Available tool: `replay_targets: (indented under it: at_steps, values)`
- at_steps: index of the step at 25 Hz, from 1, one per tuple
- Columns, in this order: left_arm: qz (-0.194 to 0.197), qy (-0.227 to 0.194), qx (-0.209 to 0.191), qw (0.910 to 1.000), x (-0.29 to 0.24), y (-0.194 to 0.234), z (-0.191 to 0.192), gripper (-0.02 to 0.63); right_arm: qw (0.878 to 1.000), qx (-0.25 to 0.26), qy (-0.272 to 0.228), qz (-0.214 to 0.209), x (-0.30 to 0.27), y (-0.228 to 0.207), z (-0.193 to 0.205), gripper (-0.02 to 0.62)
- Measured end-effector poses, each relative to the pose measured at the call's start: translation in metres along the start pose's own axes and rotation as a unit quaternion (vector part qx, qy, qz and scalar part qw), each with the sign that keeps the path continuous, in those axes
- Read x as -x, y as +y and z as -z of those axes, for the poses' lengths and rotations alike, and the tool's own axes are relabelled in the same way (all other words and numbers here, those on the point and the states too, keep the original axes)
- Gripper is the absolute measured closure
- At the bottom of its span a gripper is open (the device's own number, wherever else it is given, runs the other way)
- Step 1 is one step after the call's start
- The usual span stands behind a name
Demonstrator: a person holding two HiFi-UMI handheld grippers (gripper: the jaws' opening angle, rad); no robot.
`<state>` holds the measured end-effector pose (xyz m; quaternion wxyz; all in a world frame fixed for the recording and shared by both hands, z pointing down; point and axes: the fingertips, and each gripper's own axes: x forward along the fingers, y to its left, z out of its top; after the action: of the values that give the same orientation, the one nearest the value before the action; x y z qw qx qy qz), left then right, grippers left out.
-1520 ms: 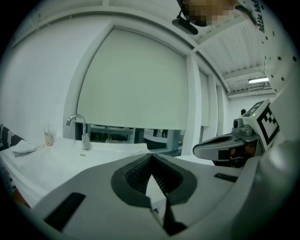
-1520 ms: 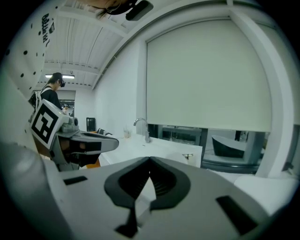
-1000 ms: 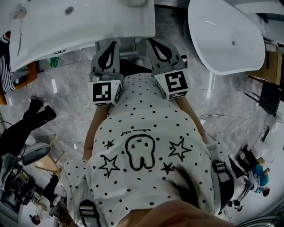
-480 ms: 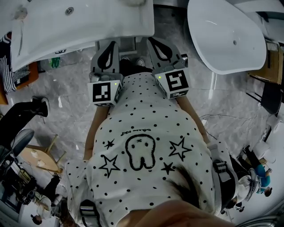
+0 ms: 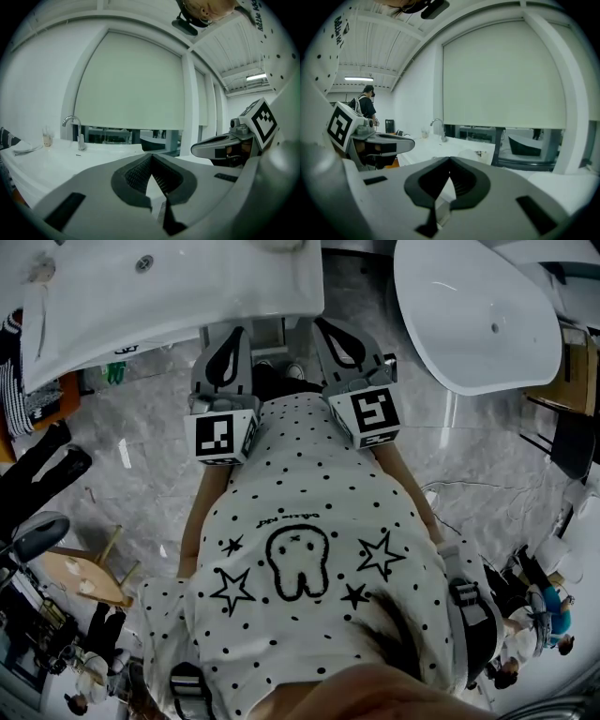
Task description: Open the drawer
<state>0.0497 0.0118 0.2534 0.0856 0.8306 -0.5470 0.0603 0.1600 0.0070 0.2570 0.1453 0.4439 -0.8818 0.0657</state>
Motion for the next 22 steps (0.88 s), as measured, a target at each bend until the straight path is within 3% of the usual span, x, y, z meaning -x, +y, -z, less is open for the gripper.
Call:
replay_targets:
  at_steps: [22]
  values:
    - [-0.001, 0.009, 0.003, 1.0000, -0.0013, -0.0007, 0.0017, 0.603, 1.000, 0.002, 0.001, -0.002, -0.0011, -0.0016, 0.0002, 0.581]
